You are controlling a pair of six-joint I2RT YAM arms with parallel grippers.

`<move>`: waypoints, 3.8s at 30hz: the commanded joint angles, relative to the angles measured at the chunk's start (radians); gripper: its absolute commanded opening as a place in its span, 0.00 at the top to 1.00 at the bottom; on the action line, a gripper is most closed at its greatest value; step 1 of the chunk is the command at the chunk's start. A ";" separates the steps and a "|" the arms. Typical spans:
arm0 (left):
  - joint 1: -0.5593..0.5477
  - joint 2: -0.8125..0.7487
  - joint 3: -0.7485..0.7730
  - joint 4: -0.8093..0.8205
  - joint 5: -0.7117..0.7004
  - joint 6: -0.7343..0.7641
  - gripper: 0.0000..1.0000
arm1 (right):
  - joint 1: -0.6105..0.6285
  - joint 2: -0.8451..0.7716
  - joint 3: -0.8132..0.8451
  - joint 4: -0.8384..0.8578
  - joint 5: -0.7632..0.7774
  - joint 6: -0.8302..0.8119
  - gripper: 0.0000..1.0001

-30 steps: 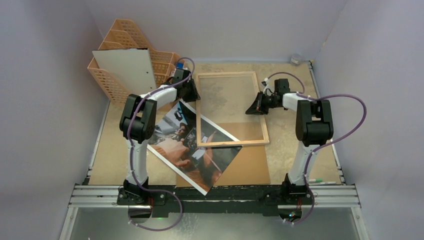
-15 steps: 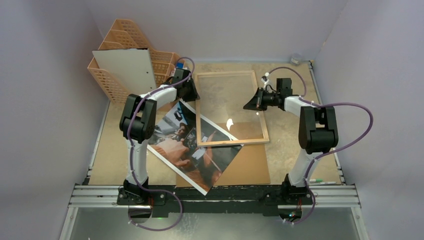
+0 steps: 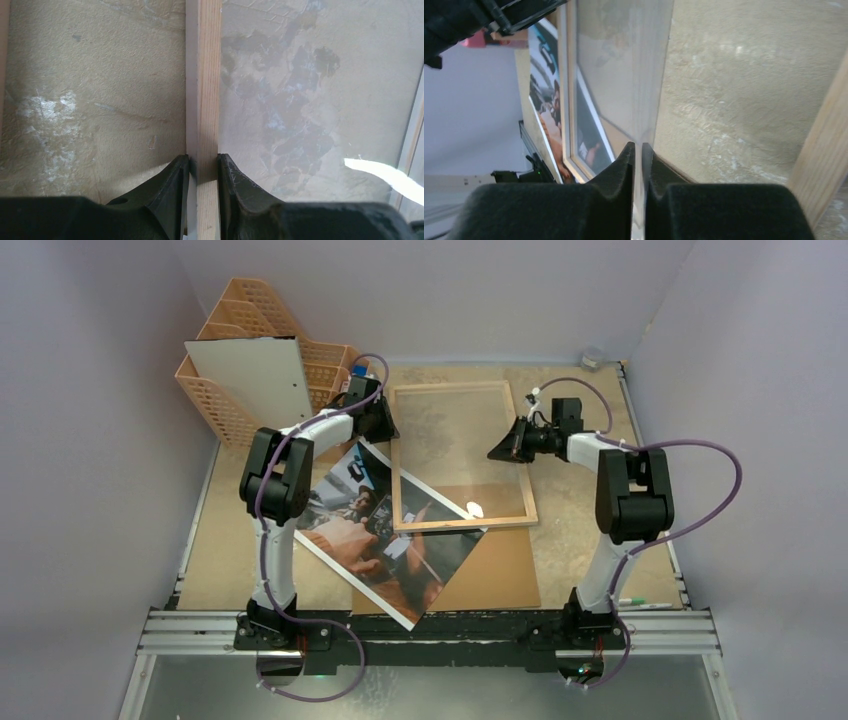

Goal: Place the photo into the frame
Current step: Place the photo frame item in the photo frame, then pick up the photo at the center of the board.

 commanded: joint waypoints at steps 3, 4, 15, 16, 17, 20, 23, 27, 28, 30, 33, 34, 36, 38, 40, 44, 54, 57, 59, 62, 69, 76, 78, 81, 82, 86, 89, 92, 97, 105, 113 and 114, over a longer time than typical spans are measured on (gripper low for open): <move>0.005 0.016 0.028 -0.012 0.013 -0.012 0.73 | 0.008 0.035 0.061 -0.029 0.078 0.037 0.78; 0.005 0.016 0.028 -0.013 0.013 -0.014 0.73 | 0.008 0.029 0.061 -0.030 0.084 0.041 0.74; 0.011 0.011 0.032 -0.022 0.016 -0.016 0.70 | 0.008 -0.017 0.115 -0.175 0.187 0.016 0.17; 0.012 0.009 0.032 -0.023 0.016 -0.017 0.69 | 0.008 -0.022 0.123 -0.199 0.208 0.011 0.15; 0.012 0.008 0.032 -0.024 0.017 -0.017 0.68 | 0.007 -0.027 0.134 -0.223 0.240 0.003 0.13; 0.015 0.004 0.034 -0.025 0.019 -0.018 0.66 | 0.006 -0.045 0.153 -0.273 0.302 -0.013 0.12; 0.017 -0.001 0.034 -0.028 0.022 -0.019 0.65 | 0.006 -0.071 0.164 -0.310 0.380 -0.025 0.12; 0.020 -0.006 0.034 -0.030 0.030 -0.020 0.60 | 0.006 -0.108 0.166 -0.339 0.509 -0.046 0.13; 0.020 -0.009 0.034 -0.031 0.032 -0.020 0.59 | 0.006 -0.118 0.161 -0.337 0.535 -0.053 0.13; 0.020 -0.014 0.034 -0.029 0.037 -0.019 0.56 | 0.006 -0.128 0.151 -0.340 0.583 -0.065 0.13; 0.020 -0.019 0.033 -0.026 0.043 -0.016 0.52 | 0.005 -0.099 0.162 -0.386 0.664 -0.083 0.13; 0.020 -0.019 0.031 -0.025 0.044 -0.016 0.52 | 0.006 -0.089 0.163 -0.390 0.680 -0.091 0.13; 0.021 -0.014 0.032 -0.024 0.056 -0.015 0.51 | 0.006 -0.078 0.155 -0.389 0.691 -0.096 0.12; 0.021 -0.005 0.035 -0.024 0.074 -0.017 0.51 | 0.006 -0.064 0.148 -0.393 0.682 -0.095 0.12; 0.021 0.004 0.037 -0.022 0.102 -0.027 0.51 | 0.006 -0.054 0.145 -0.392 0.657 -0.101 0.12; 0.021 0.021 0.037 0.000 0.170 -0.045 0.51 | 0.006 -0.033 0.146 -0.378 0.573 -0.114 0.12; 0.017 0.044 0.026 0.132 0.376 -0.106 0.51 | 0.004 -0.002 0.146 -0.352 0.515 -0.049 0.15; 0.005 0.047 0.021 0.162 0.407 -0.123 0.51 | -0.005 -0.022 0.121 -0.337 0.560 -0.005 0.16; -0.009 0.053 0.022 0.172 0.415 -0.131 0.51 | -0.018 -0.038 0.104 -0.330 0.597 0.019 0.17; -0.035 0.057 0.020 0.172 0.403 -0.139 0.51 | -0.037 -0.062 0.077 -0.318 0.648 0.051 0.18; -0.096 0.056 0.012 0.165 0.360 -0.140 0.51 | -0.115 -0.131 0.008 -0.288 0.765 0.122 0.18; -0.103 0.028 0.039 0.057 0.256 -0.071 0.46 | -0.137 -0.156 0.017 -0.314 0.872 0.174 0.18; -0.102 0.006 0.076 -0.014 0.192 -0.018 0.42 | -0.136 -0.179 0.033 -0.335 0.928 0.186 0.17; -0.096 -0.037 0.103 -0.094 0.120 0.037 0.37 | -0.137 -0.228 0.054 -0.339 1.019 0.192 0.16; -0.094 -0.054 0.103 -0.113 0.105 0.048 0.35 | -0.135 -0.245 0.060 -0.332 1.024 0.182 0.16; -0.094 -0.145 0.064 -0.198 0.008 0.075 0.29 | -0.106 -0.293 0.087 -0.286 0.938 0.137 0.17; -0.083 -0.247 -0.023 -0.245 -0.098 0.068 0.27 | -0.022 -0.288 0.130 -0.257 0.896 0.098 0.17; -0.049 -0.362 -0.143 -0.256 -0.157 0.050 0.26 | 0.075 -0.250 0.178 -0.224 0.850 0.064 0.17; 0.023 -0.563 -0.361 -0.248 -0.206 0.031 0.25 | 0.193 -0.157 0.244 -0.147 0.715 0.020 0.18; 0.207 -0.617 -0.489 -0.167 -0.044 0.105 0.26 | 0.364 0.015 0.407 -0.208 0.479 -0.178 0.21; 0.213 -0.464 -0.385 -0.167 -0.038 0.243 0.27 | 0.540 0.073 0.419 -0.287 0.430 -0.341 0.22; 0.213 -0.460 -0.396 -0.148 -0.032 0.250 0.27 | 0.557 0.077 0.413 -0.292 0.436 -0.351 0.23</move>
